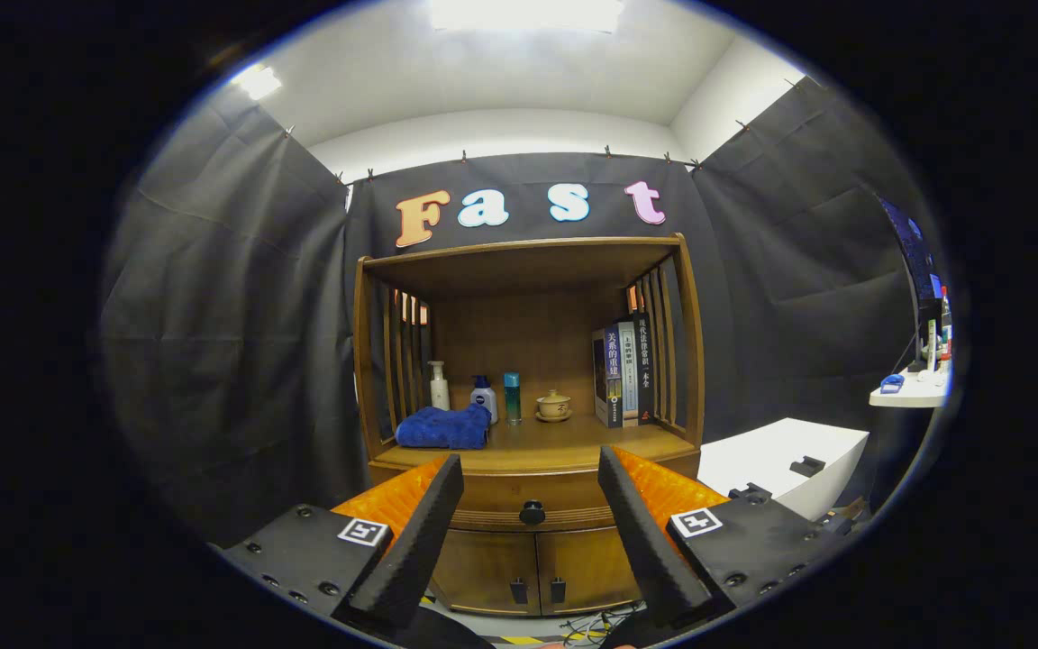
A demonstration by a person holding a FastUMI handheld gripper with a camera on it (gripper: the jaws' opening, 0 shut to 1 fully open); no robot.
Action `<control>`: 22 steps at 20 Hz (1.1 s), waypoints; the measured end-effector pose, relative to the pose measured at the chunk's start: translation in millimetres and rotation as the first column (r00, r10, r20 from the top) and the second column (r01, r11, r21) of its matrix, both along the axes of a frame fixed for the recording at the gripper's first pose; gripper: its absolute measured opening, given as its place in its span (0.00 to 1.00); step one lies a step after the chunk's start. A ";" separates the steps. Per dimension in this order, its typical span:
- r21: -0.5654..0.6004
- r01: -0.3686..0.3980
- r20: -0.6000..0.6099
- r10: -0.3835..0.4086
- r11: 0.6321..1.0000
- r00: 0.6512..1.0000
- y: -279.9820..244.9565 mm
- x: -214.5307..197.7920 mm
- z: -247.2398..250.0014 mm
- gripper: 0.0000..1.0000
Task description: Pull open the drawer, take out the items inside it, and place them on the countertop above the cabinet.
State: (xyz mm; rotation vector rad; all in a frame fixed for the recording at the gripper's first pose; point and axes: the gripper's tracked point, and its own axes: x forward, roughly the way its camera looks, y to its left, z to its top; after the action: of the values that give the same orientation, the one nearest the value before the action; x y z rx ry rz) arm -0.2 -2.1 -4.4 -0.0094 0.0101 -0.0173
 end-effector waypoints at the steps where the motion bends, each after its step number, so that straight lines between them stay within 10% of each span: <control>1: 0.002 -0.002 0.000 0.002 1.000 1.000 1.3 0.5 0.0 0.98; 13: 0.010 -0.007 -0.017 0.007 1.000 1.000 7.7 6.4 -4.7 0.98; 22: -0.053 -0.021 -0.018 0.020 0.998 1.000 9.0 84.1 -49.9 0.98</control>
State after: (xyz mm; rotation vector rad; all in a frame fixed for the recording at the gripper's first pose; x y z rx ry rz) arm 83.9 6.9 -54.3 -0.0625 0.0267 0.0029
